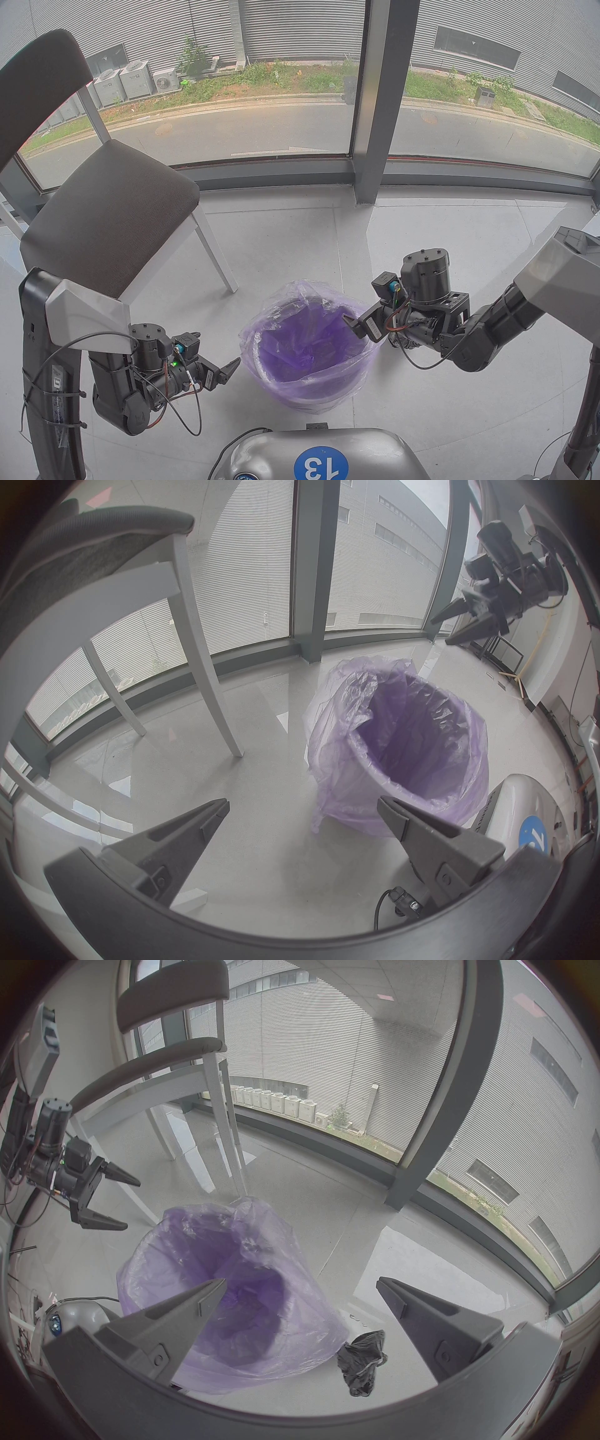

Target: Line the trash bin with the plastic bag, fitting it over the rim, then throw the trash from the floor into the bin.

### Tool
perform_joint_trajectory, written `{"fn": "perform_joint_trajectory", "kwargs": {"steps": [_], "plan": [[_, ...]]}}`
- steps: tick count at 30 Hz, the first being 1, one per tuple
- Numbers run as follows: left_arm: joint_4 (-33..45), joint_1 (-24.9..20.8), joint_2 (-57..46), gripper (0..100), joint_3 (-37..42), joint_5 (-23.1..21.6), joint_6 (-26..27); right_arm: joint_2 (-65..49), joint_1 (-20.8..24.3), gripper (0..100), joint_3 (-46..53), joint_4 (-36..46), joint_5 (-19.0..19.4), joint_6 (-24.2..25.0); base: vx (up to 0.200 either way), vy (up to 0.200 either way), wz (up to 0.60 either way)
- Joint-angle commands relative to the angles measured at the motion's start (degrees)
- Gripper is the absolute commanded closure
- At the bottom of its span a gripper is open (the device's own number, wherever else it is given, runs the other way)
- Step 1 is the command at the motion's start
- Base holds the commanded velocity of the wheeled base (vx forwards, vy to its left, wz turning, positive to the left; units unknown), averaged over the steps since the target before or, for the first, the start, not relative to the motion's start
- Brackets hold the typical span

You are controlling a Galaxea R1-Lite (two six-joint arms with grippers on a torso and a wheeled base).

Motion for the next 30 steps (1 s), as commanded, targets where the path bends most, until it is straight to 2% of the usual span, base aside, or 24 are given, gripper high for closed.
{"fn": "perform_joint_trajectory", "kwargs": {"steps": [1,15,21,30], "plan": [[-1.02,-1.03,-2.59,0,0.35,0.25,-0.19,4.91,0.69,0,-2.17,-0.39,0.09,-0.12,0.0,0.0,0.0],[-1.02,-3.05,-2.41,0,-0.7,0.78,0.17,12.82,0.61,0,-11.75,-0.92,1.76,-0.03,0.0,0.0,0.0],[-1.02,-3.66,-3.38,0,-1.32,3.06,0.34,16.95,-1.06,0,-17.38,-0.75,1.5,-0.03,0.0,0.0,0.0],[-1.02,-4.63,-4.78,0,-1.23,4.2,0.78,19.41,-4.23,0,-24.85,-0.39,1.32,-0.03,0.0,0.0,0.0]]}}
